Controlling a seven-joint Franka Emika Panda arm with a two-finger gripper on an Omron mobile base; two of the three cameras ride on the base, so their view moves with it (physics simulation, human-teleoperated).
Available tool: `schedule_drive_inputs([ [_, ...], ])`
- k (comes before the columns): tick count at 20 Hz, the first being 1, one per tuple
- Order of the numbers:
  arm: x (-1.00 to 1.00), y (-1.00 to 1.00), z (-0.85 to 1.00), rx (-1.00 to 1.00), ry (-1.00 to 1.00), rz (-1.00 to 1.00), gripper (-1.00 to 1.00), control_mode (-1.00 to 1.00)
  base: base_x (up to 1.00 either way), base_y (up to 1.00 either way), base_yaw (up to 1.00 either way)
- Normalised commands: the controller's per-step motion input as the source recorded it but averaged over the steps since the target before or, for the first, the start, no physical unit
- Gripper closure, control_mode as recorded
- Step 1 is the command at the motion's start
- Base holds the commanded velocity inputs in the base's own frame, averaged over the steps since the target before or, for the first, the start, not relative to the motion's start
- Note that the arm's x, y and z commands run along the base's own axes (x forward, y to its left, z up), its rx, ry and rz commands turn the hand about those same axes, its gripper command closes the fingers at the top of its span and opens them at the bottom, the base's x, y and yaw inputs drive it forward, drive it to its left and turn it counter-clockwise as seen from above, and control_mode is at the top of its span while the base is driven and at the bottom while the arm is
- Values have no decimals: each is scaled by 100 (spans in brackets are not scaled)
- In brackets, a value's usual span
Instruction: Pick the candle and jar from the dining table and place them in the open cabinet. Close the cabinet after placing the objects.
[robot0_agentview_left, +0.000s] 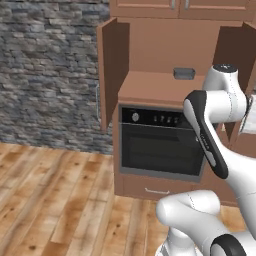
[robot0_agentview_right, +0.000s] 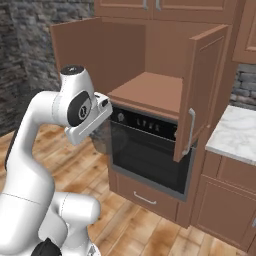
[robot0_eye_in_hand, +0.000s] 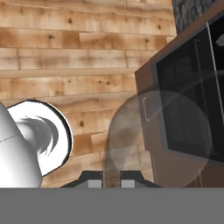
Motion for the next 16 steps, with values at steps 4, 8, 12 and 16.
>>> schedule_drive_inputs([
  [4,0,0,0,0,0,0,100,100,51,21,-23],
  [8,0,0,0,0,0,0,100,100,55,22,-21],
  [12,0,0,0,0,0,0,100,100,57,0,-11],
  [16,0,0,0,0,0,0,100,100,52,7,-15],
])
